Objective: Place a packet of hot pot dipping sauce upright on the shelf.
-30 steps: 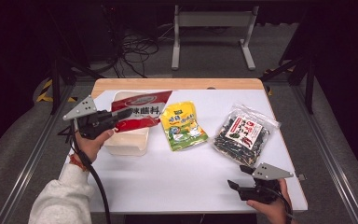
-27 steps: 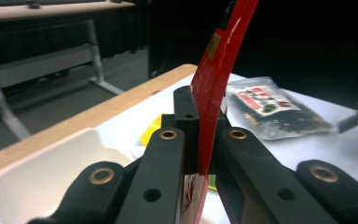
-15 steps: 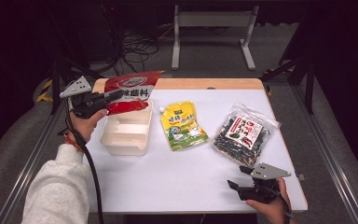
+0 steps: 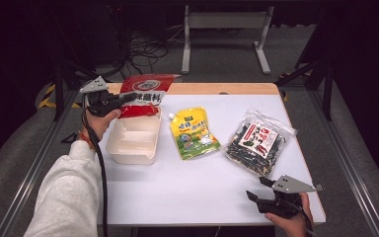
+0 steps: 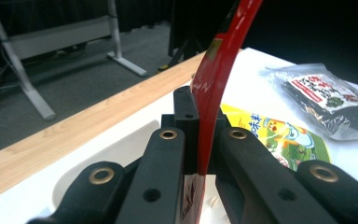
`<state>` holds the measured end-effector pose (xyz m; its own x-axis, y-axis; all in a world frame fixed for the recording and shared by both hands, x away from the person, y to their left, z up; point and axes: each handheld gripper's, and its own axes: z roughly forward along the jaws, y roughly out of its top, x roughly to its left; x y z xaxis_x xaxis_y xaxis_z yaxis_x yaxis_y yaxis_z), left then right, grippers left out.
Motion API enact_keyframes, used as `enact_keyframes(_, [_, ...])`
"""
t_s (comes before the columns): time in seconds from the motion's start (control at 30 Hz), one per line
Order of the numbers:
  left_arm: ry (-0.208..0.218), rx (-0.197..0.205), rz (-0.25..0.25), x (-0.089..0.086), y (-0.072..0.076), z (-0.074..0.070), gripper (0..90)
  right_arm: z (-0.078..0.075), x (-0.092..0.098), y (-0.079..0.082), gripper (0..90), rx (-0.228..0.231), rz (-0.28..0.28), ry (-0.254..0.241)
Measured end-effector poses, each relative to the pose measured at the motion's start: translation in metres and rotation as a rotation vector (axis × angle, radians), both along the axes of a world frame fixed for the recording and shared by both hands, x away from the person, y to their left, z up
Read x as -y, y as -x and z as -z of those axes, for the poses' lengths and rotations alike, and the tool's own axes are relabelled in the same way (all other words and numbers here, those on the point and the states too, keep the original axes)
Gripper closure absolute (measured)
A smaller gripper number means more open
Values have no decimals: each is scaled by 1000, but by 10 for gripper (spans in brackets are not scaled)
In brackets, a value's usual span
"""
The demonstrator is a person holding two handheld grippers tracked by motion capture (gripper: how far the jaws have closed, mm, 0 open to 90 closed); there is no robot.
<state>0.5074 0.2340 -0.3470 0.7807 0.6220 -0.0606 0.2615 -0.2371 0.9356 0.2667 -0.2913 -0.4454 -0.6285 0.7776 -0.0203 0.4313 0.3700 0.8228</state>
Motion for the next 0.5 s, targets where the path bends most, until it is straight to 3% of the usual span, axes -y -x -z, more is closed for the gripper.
enact_keyframes(0.27, [-45, -14, 8, 13, -14, 3, 898, 4, 2, 11, 324, -11, 11, 26])
enact_keyframes(0.5, [-32, -59, -14, 16, -26, 16, 872, 5, 0, 21, 322, -12, 10, 55])
